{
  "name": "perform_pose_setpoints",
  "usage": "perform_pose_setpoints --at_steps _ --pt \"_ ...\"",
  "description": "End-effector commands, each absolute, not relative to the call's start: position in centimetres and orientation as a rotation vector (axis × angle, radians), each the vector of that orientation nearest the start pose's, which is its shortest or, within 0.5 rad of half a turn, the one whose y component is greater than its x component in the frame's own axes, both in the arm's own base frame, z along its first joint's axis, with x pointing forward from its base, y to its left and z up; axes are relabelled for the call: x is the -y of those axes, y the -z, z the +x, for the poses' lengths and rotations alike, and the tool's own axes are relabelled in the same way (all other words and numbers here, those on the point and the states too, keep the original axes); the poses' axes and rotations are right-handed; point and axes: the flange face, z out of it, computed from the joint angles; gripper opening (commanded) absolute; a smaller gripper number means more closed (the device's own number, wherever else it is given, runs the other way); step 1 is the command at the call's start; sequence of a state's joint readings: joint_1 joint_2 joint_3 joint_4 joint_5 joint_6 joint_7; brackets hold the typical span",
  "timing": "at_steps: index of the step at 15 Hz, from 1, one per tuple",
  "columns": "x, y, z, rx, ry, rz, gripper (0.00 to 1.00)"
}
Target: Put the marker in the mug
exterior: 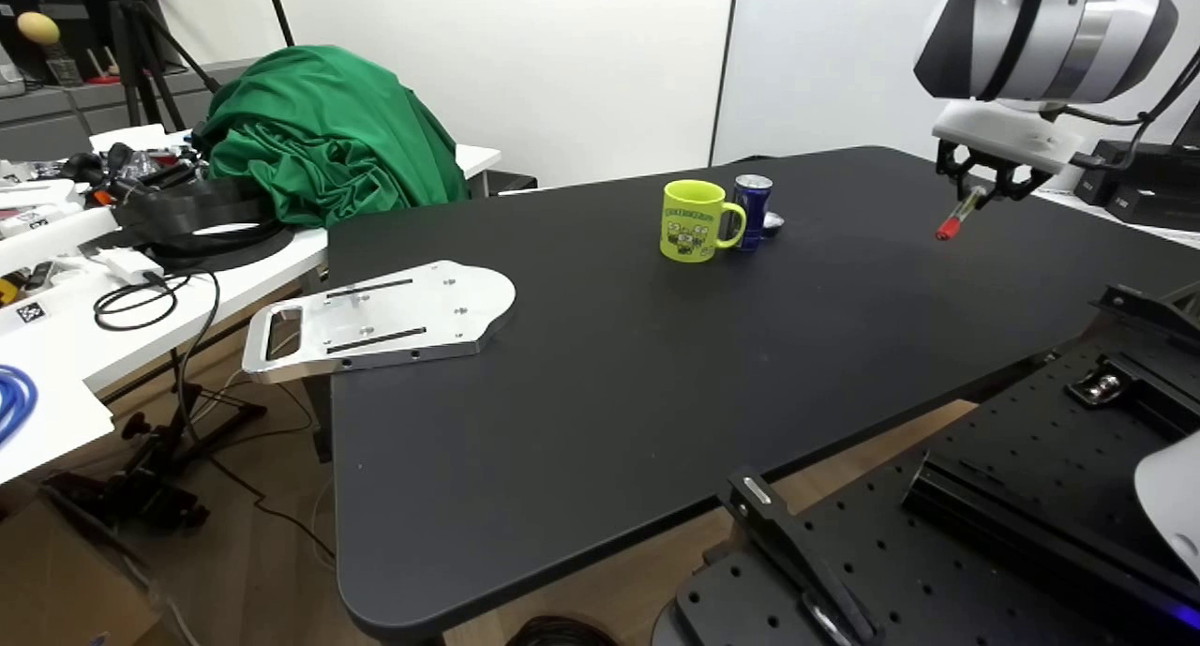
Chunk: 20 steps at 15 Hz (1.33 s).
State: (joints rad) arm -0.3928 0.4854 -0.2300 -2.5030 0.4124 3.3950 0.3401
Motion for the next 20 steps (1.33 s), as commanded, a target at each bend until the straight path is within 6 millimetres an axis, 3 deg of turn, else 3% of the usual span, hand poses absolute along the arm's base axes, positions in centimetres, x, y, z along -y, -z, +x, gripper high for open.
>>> perform_pose_setpoints --at_steps 1,2,6,10,14,20 --pt "28.4 -18.7 37.2 -1.994 0.882 -2.375 0.07" --pt "28.6 -21.2 39.2 -1.975 0.912 -2.348 0.07" --pt "26.1 -27.7 43.8 -1.837 1.104 -2.284 0.07" --pt "22.9 -32.8 46.6 -1.715 1.218 -2.238 0.07" --pt "20.1 -33.3 47.5 -1.681 1.206 -2.235 0.07" --pt "17.0 -31.0 48.7 -1.671 1.155 -2.286 0.07"
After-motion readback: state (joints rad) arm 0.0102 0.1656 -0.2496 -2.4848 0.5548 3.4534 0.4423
